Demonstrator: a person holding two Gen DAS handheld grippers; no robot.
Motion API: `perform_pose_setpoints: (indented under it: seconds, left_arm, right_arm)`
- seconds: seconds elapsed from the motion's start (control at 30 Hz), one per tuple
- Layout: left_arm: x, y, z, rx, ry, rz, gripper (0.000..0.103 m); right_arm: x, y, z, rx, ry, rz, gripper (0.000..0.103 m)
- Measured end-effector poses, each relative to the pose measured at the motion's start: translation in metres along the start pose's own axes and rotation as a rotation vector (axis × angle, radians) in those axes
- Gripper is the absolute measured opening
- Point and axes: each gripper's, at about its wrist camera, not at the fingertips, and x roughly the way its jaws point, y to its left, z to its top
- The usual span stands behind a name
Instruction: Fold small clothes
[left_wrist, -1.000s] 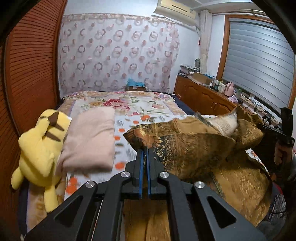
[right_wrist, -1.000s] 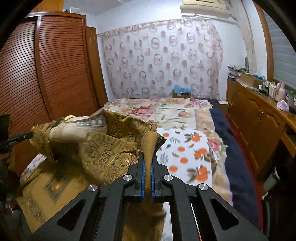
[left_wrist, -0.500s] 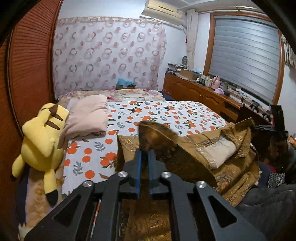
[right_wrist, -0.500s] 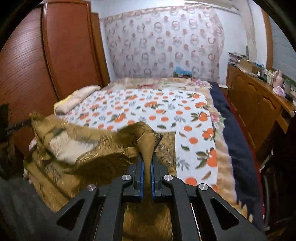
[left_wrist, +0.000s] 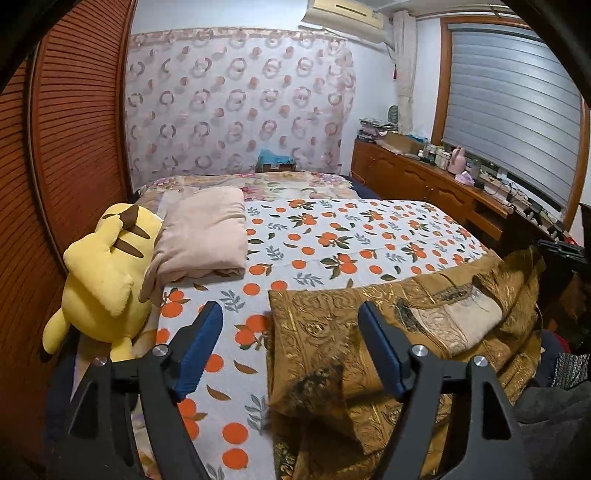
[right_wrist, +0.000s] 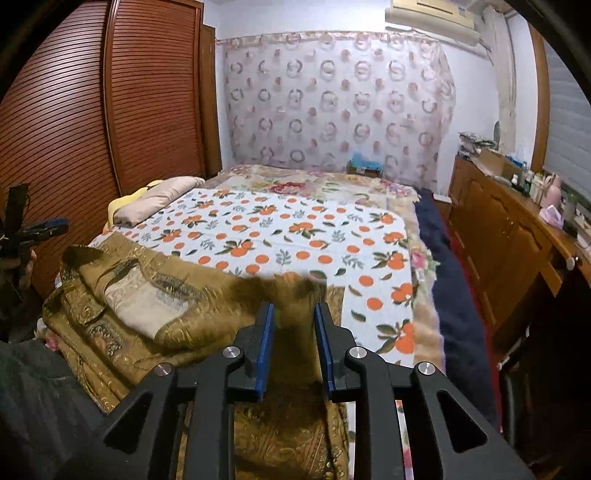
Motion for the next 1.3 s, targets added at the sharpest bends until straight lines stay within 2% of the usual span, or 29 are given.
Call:
perform_pose_setpoints:
  seconds: [0.07,0.13,0.23,0.3,0.57,0.73,0.9,1.0,1.13,1.3]
  left_arm:
    - [0.004,0.004,0.002,-0.009,0.004,0.012,0.077]
    - [0.009,0.008,0.003,-0.020,0.018,0.030,0.077]
    - [0.015,0.012,0.003,-0.030,0.029,0.041,0.077]
    - [0.019,0.014,0.003,-0.033,0.038,0.047,0.077]
    - [0.037,0.014,0.012,0.009,0.047,0.086,0.077]
    - [0.054,0.013,0.019,0.023,0.075,0.069,0.077]
    - [0.076,0.013,0.018,0.033,0.117,0.040,0.077]
    - [0.091,0.017,0.014,0.020,0.161,0.013,0.074]
    - [0.106,0.020,0.006,0.008,0.213,0.013,0.071]
    - [0.113,0.016,-0.001,0.005,0.248,-0.018,0.071]
  right_arm:
    - [-0.005,0.001,0.005,0.015,-0.024,-0.006,0.029]
    - [-0.008,0.003,0.007,0.042,-0.045,-0.008,0.043]
    - [-0.010,0.010,0.011,0.046,-0.068,-0.013,0.053]
    - [-0.002,0.013,0.011,0.042,-0.060,-0.018,0.056]
    - [0.043,0.013,0.020,0.021,0.016,-0.056,0.059]
    - [0.057,0.004,0.023,0.023,0.046,-0.054,0.065]
    - [0.080,-0.010,0.018,0.037,0.122,-0.057,0.071]
    - [0.096,-0.023,0.012,0.069,0.175,-0.067,0.071]
    - [0.112,-0.037,0.003,0.143,0.250,-0.012,0.071]
    - [0.118,-0.039,-0.001,0.162,0.271,0.000,0.071]
